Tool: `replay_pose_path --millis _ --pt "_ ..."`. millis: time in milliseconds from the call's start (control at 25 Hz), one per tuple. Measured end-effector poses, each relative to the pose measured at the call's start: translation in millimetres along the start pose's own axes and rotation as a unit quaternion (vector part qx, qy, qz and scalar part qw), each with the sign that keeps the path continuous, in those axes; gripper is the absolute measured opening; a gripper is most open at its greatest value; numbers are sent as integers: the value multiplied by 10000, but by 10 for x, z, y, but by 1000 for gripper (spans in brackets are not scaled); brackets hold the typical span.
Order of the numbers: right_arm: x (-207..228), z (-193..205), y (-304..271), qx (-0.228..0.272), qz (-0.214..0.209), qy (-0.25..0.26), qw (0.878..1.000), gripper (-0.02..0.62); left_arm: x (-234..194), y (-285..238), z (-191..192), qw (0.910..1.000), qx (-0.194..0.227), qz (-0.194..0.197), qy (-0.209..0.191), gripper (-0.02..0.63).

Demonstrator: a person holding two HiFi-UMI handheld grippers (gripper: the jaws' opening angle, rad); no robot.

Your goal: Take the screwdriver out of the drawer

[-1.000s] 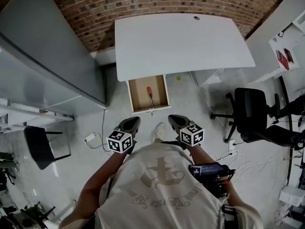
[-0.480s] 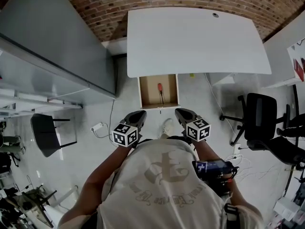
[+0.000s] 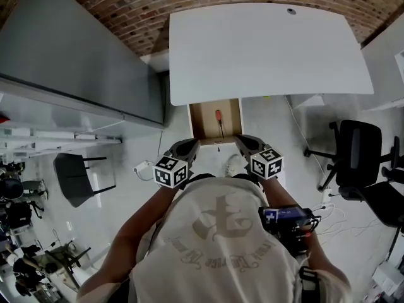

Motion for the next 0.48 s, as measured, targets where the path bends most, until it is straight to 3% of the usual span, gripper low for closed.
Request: replay_pose_path --millis 480 --pt "248 23 16 8 -19 -191 9998 23 144 -190 -44 9993 -329 18 -196 21"
Point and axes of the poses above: the fingertips, and each gripper's own axes: y backward along the fingers, x to its right, z out of its underside, the point moved 5 cm from there along y, backward along the fingers, and after that the axes turned 7 degrees about -x, right-handed, at the moved point
